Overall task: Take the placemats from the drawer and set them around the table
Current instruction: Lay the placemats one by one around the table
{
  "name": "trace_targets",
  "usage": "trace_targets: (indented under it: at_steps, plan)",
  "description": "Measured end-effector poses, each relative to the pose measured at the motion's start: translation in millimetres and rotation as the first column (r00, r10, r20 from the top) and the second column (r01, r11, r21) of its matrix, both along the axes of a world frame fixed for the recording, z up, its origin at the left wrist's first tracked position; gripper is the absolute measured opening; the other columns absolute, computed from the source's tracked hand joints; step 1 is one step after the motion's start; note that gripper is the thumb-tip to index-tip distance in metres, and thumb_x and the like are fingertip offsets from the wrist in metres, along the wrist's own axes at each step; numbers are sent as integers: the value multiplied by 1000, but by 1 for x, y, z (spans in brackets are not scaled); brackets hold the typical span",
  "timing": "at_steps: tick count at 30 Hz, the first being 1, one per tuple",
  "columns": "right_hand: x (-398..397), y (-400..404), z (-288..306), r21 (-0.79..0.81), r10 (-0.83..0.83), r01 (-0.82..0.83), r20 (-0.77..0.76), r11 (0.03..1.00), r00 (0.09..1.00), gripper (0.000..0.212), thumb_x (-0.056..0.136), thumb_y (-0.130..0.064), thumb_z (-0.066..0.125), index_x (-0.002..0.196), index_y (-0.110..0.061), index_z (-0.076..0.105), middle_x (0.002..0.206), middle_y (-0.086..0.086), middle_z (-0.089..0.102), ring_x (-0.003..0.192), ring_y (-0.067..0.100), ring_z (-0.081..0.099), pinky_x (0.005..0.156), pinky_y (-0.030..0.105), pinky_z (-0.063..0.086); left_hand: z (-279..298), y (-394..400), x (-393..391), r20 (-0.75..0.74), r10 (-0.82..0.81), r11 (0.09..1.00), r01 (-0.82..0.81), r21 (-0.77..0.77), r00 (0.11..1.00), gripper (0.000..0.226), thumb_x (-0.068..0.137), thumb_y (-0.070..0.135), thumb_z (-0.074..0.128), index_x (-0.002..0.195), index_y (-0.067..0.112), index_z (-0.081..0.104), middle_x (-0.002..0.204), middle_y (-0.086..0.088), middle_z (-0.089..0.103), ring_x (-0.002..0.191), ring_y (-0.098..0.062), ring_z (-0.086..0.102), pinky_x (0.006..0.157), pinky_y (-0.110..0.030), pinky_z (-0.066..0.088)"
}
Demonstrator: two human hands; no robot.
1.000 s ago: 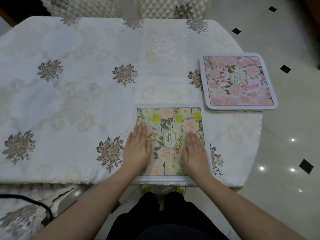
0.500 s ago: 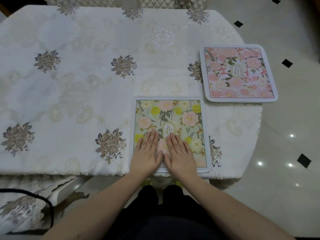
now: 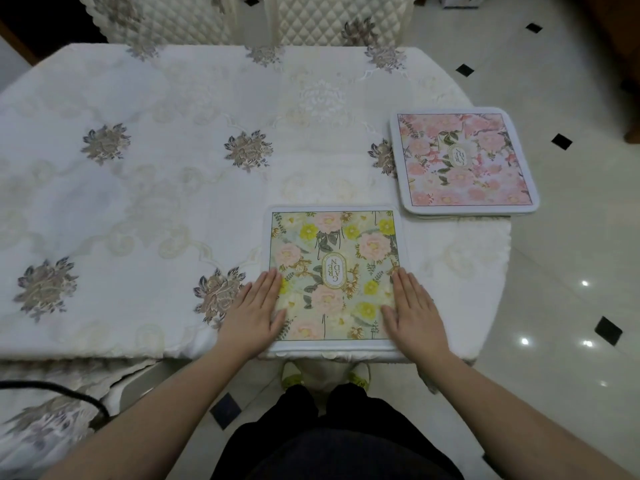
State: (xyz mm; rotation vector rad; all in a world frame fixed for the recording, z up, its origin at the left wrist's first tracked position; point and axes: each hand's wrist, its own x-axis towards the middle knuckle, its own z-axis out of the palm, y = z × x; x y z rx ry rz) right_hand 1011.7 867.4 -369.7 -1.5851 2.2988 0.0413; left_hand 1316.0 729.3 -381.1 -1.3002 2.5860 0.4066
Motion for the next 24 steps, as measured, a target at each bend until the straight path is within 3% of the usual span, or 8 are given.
trace_targets:
  at_steps: [3,6,9,11,13,18,22,24]
  plan:
    - [-12,15,5,29,45,-45,8,999,999,69,98,-51,22,154,-11,26,161,4,23,147,19,26,119,31,14,19,-3,-10,62,-9,1000,7,26,998,76,94,54,6,158,14,5,165,0,2,153,-16,8,122,-39,7]
    - [-20,23,13,52,89,-89,0,995,996,77,92,-55,12,155,-11,20,163,4,15,149,19,22,120,32,15,46,-14,-27,250,-60,996,42,79,966,69,101,49,17,159,12,5,167,-4,1,152,-22,12,120,-44,16]
    - [-28,23,27,102,65,-67,22,993,998,70,98,-49,23,157,-13,10,164,2,10,150,15,14,120,30,13,74,-22,-53,361,-64,995,33,92,931,61,103,47,28,151,10,30,159,-12,30,135,-31,43,105,-46,39]
    - [-29,19,38,105,7,-13,58,994,998,67,101,-44,35,157,-16,11,164,2,13,149,16,17,119,31,18,82,-23,-68,334,-74,995,48,84,940,50,101,47,31,136,15,48,135,-9,54,114,-29,58,91,-43,46]
    - [-29,18,54,80,-87,82,63,993,994,63,101,-43,38,156,-19,17,163,2,16,148,18,21,117,33,23,88,-20,-84,252,-100,995,90,49,962,47,101,47,32,135,19,48,129,-5,59,111,-27,59,89,-41,45]
    - [-30,19,96,42,-200,198,54,979,978,60,102,-49,32,155,-21,23,163,2,16,148,21,20,117,36,23,103,-15,-124,61,-175,982,179,-59,983,57,101,51,29,149,22,37,146,-1,50,131,-23,48,104,-42,39]
    - [-19,30,118,-15,-284,284,32,959,958,60,102,-51,29,155,-22,22,163,3,18,147,20,21,116,36,23,128,-6,-154,12,-295,950,295,-97,955,79,88,61,2,153,25,30,155,0,39,144,-21,32,116,-45,24]
    - [-13,38,124,-48,-353,354,32,934,935,60,102,-50,29,155,-22,23,162,4,20,147,21,23,116,37,22,136,0,-167,-29,-364,929,361,-83,931,71,96,62,11,155,26,23,161,0,29,149,-22,23,120,-48,16]
